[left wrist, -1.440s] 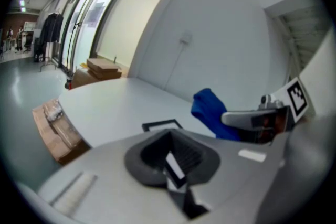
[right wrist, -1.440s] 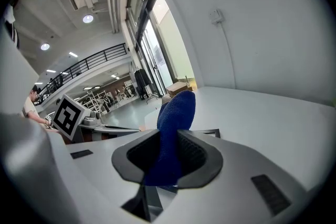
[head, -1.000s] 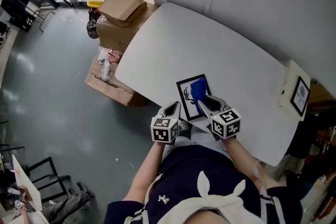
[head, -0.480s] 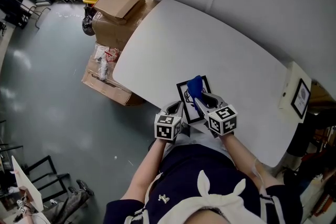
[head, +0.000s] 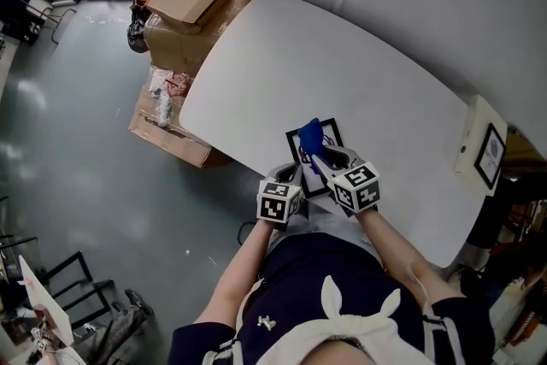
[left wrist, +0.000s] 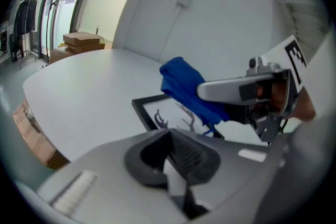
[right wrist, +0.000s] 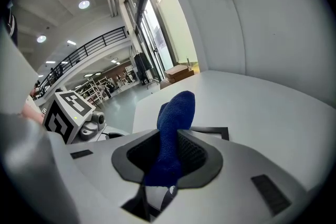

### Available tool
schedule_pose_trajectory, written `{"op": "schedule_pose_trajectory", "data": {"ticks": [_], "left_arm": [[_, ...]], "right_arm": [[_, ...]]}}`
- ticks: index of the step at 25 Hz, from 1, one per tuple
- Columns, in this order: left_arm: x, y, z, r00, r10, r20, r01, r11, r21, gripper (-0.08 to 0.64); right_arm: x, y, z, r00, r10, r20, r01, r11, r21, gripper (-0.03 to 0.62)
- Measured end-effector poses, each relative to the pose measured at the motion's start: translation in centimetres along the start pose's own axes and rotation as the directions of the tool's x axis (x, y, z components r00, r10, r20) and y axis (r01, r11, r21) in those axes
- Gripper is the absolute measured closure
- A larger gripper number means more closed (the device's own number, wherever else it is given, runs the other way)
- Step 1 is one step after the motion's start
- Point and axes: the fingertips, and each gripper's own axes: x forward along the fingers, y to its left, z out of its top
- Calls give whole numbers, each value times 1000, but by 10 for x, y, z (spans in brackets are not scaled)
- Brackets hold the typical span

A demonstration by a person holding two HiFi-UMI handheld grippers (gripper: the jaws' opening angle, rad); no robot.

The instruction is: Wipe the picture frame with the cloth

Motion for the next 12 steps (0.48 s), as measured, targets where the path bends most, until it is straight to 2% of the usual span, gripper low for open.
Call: {"op": "schedule_pose_trajectory", "data": {"ticks": [7, 12], "left_arm": [[6, -5, -8, 1000, -11, -26, 11, 1000, 14, 557], [9, -2, -15, 999, 11, -50, -10, 1000, 20, 557]], "right_arm": [[10, -3, -6, 999, 11, -33, -13, 998, -67, 503], [20, -5, -10, 998, 27, -63, -34, 993, -109, 503]]}}
